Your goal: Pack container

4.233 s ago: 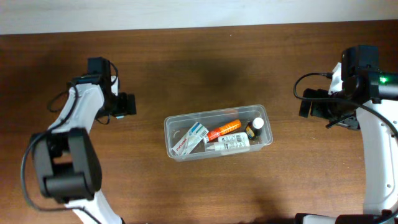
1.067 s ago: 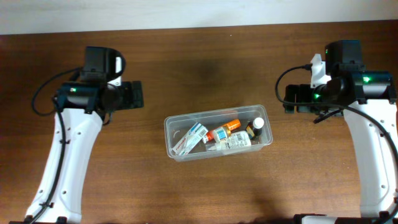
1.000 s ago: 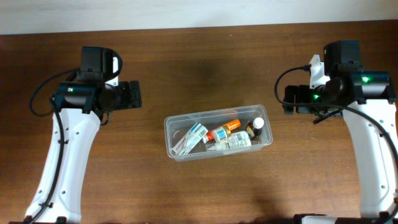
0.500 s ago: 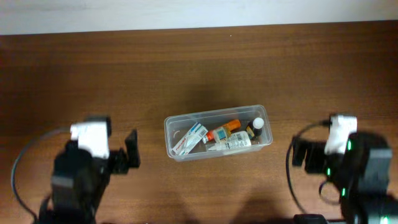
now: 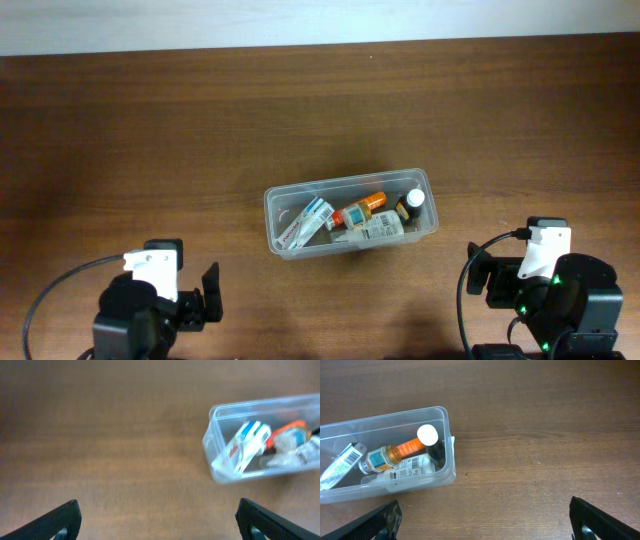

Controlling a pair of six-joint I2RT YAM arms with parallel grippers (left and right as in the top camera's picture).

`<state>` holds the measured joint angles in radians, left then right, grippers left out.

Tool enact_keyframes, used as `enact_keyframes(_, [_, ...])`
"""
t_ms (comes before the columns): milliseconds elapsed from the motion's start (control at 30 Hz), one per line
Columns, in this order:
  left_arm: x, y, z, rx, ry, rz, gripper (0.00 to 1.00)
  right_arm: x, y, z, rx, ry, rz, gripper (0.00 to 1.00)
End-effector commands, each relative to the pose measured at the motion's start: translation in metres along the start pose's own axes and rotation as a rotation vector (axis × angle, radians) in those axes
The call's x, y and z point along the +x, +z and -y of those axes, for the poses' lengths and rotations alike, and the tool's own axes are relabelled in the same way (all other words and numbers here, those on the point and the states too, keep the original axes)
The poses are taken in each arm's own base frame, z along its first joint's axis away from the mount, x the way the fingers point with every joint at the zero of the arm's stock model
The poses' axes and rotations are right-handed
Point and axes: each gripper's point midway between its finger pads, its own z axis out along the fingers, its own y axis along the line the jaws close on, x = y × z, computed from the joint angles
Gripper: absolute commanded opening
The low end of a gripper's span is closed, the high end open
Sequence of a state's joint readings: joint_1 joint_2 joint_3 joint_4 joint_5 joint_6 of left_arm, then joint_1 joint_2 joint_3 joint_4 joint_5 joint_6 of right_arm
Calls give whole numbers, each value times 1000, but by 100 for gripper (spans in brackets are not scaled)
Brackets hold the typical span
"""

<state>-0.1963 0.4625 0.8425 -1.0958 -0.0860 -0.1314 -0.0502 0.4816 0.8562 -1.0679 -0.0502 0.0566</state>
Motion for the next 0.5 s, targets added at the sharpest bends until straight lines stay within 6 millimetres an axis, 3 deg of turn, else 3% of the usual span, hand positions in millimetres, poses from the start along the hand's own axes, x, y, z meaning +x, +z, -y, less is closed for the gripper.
enact_keyframes(0, [12,0,0,0,19,-42,99,1,1,1,4,7,3,98])
enact_keyframes(233, [20,0,-2,-4,21,-74,99,-5,2,1,7,-15,56,98])
enact_keyframes(333, [20,0,-2,-4,21,-74,99,-7,14,-11,-62,-147,155,98])
enact_keyframes(467, [20,0,-2,-4,21,-74,99,-1,33,-17,-97,-200,306,98])
